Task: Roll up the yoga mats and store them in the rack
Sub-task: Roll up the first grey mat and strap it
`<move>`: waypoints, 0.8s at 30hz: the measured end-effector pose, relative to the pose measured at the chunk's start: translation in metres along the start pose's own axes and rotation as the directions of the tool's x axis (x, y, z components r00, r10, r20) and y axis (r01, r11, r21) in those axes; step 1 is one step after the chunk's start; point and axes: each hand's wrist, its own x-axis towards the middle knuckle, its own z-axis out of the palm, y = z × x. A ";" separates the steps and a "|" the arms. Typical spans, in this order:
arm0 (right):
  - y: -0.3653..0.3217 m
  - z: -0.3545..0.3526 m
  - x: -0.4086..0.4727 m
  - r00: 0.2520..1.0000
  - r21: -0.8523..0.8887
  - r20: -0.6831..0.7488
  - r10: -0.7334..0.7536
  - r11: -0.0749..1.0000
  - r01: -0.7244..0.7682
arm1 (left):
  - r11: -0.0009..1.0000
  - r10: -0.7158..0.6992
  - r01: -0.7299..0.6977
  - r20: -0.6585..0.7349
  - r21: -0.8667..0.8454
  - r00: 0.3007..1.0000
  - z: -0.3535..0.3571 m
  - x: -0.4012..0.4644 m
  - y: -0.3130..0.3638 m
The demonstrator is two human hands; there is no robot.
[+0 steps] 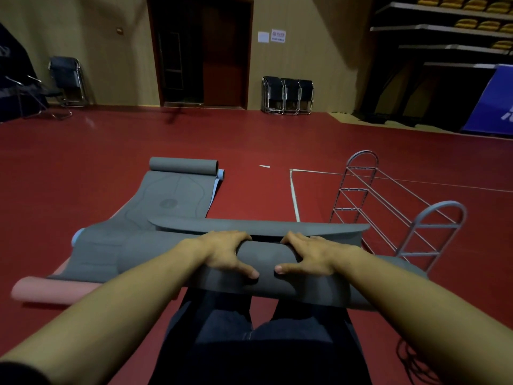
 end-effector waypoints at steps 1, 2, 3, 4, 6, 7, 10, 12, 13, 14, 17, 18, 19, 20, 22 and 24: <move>-0.001 -0.002 -0.001 1.000 -0.020 0.006 -0.007 1.000 0.008 | 1.000 -0.011 0.011 0.005 -0.029 1.000 0.000 0.000 0.000; -0.001 -0.004 -0.002 1.000 -0.047 0.013 -0.018 0.999 0.019 | 0.999 -0.020 0.020 0.007 -0.040 1.000 0.001 0.000 -0.001; -0.001 -0.004 -0.002 0.999 -0.077 0.017 -0.029 0.997 0.030 | 0.999 -0.024 0.024 0.002 -0.032 1.000 0.001 0.000 -0.001; 0.000 -0.003 -0.001 0.999 -0.101 0.017 -0.037 0.994 0.038 | 1.000 -0.023 0.023 -0.008 -0.010 1.000 0.001 0.000 -0.001; 0.003 0.002 0.005 0.999 -0.121 0.009 -0.045 0.992 0.046 | 0.999 -0.001 0.003 -0.044 0.048 0.999 0.003 0.002 -0.002; 0.006 0.005 0.009 0.999 -0.119 0.005 -0.046 0.992 0.046 | 0.997 0.010 -0.005 -0.057 0.072 0.998 0.004 0.002 -0.002; 0.008 0.006 0.014 0.998 -0.122 -0.013 -0.064 0.991 0.062 | 0.995 0.023 -0.015 -0.071 0.100 0.997 0.008 0.002 -0.004; 0.009 0.007 0.013 0.994 -0.154 -0.044 -0.102 0.984 0.094 | 0.996 0.030 -0.024 -0.080 0.080 0.996 0.010 0.000 -0.004; 0.009 0.008 0.013 0.991 -0.163 -0.065 -0.114 0.981 0.102 | 0.997 0.031 -0.025 -0.081 0.072 0.996 0.010 0.000 -0.004; 0.010 0.009 0.012 0.990 -0.162 -0.083 -0.113 0.982 0.098 | 0.997 0.029 -0.024 -0.074 0.071 0.997 0.010 0.001 -0.003; 0.010 0.009 0.011 0.991 -0.139 -0.099 -0.094 0.987 0.080 | 0.996 0.028 -0.024 -0.041 0.089 0.999 0.008 0.004 -0.003; 0.010 0.008 0.011 0.990 -0.130 -0.102 -0.097 0.988 0.084 | 0.994 0.030 -0.026 -0.036 0.106 0.999 0.006 0.004 -0.002; 0.011 0.007 0.011 0.989 -0.122 -0.110 -0.104 0.988 0.090 | 0.990 0.030 -0.026 -0.029 0.136 0.999 0.005 0.005 -0.001; 0.012 0.005 0.011 0.987 -0.116 -0.118 -0.107 0.989 0.093 | 0.985 0.027 -0.023 -0.021 0.171 0.999 0.004 0.007 0.000; 0.014 0.004 0.013 0.991 -0.126 -0.105 -0.087 0.989 0.074 | 0.975 0.020 -0.013 -0.030 0.221 0.999 0.004 0.011 0.002; 0.014 0.005 0.016 0.996 -0.156 -0.063 -0.060 0.986 0.050 | 0.974 0.027 -0.011 -0.066 0.227 0.997 0.006 0.014 0.003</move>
